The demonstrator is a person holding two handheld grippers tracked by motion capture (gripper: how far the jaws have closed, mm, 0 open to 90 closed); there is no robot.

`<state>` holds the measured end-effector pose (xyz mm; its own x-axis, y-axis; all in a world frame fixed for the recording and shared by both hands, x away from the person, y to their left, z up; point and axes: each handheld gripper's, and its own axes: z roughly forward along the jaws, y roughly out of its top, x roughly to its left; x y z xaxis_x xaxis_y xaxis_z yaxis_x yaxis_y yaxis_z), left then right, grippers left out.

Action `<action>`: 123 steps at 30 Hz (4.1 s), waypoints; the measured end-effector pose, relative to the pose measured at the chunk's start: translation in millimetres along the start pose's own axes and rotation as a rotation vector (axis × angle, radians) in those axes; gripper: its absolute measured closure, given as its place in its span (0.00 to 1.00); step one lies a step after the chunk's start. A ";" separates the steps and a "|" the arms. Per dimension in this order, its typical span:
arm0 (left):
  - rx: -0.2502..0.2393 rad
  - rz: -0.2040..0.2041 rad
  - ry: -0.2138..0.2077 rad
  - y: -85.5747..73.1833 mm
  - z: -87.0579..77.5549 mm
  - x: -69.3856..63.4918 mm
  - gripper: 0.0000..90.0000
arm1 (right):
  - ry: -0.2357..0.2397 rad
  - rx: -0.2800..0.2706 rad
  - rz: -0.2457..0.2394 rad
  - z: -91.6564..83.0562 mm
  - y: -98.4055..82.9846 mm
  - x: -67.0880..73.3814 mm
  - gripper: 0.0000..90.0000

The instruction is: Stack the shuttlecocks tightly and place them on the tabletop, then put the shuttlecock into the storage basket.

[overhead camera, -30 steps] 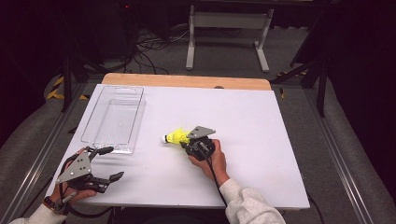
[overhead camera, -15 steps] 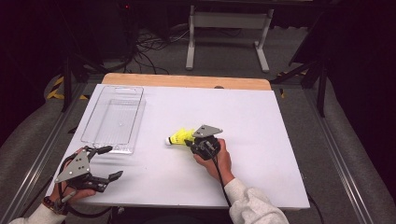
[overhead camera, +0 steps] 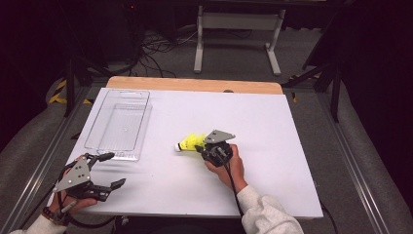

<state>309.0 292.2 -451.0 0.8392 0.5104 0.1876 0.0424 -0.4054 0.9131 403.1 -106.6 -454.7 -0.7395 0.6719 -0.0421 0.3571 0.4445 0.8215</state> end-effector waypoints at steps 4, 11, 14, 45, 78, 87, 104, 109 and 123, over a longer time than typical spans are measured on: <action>0.001 0.003 0.003 0.3 -0.2 -0.9 0.15 | 0.001 -0.008 -0.004 -1.6 0.5 0.3 0.94; -0.004 -0.002 0.006 0.4 0.1 -0.4 0.15 | 0.003 -0.034 0.000 -6.6 2.8 -2.6 0.95; 0.000 0.001 0.004 0.3 0.9 0.4 0.15 | 0.000 -0.041 0.001 -8.2 3.8 -3.7 0.95; -0.002 0.009 0.018 2.1 -0.2 -1.7 0.14 | -0.010 -0.124 0.038 -19.0 18.6 -5.1 0.97; -0.008 0.002 0.019 1.6 -2.0 -1.3 0.13 | 0.032 -0.152 0.012 13.0 55.5 11.1 0.97; -0.008 0.001 0.023 1.7 -1.9 -1.1 0.13 | 0.033 -0.158 0.003 13.5 58.5 12.7 0.97; -0.011 -0.002 0.022 1.5 -2.9 -1.3 0.13 | 0.038 -0.180 -0.004 17.5 75.0 17.3 0.97; -0.013 0.003 0.023 1.6 -3.0 -1.3 0.13 | 0.041 -0.184 -0.016 21.5 82.4 20.3 0.97; -0.024 -0.007 0.019 1.7 -4.2 -1.4 0.12 | 0.051 -0.197 -0.024 30.8 101.0 23.2 0.97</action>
<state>305.6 293.9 -448.1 0.8285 0.5275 0.1882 0.0345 -0.3835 0.9229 439.6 -28.0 -390.3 -0.7758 0.6298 -0.0383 0.2241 0.3318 0.9163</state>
